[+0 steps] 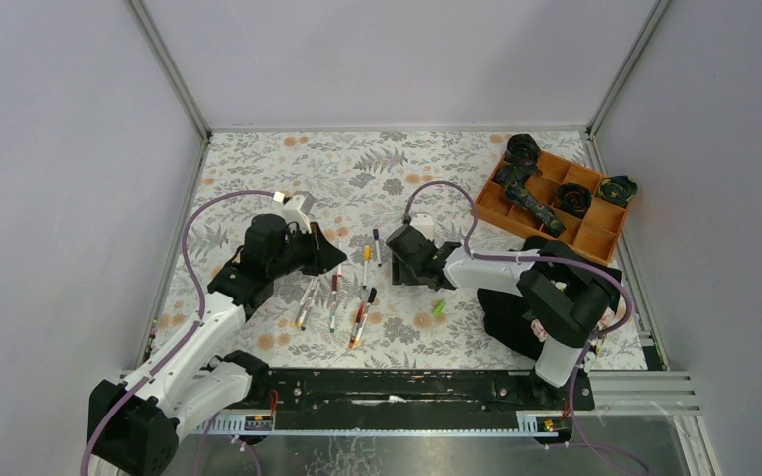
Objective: Insert the pens into the pen caps
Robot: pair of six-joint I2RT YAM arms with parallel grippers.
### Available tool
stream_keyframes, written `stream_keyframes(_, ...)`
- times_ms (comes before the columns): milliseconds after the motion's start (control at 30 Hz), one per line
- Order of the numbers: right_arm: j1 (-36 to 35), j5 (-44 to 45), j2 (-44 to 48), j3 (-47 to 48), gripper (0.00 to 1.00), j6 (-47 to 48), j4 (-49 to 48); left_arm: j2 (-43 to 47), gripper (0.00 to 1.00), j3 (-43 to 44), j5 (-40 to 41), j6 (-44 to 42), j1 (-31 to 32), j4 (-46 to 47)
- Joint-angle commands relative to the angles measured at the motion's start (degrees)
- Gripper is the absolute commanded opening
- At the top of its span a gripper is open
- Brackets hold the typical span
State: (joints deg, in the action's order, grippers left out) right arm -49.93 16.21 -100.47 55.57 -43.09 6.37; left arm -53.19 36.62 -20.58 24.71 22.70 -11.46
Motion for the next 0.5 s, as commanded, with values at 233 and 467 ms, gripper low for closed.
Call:
stream_keyframes(233,0.27,6.02,-5.0,4.77,0.54,-0.71,5.74,0.62,0.0,1.33,0.26,-1.59,-0.83,0.04)
stream_keyframes(467,0.21,7.08,-7.07,6.29,0.37,0.2,7.8,0.87,0.0,1.19,0.22,-1.73,-0.94,-0.05)
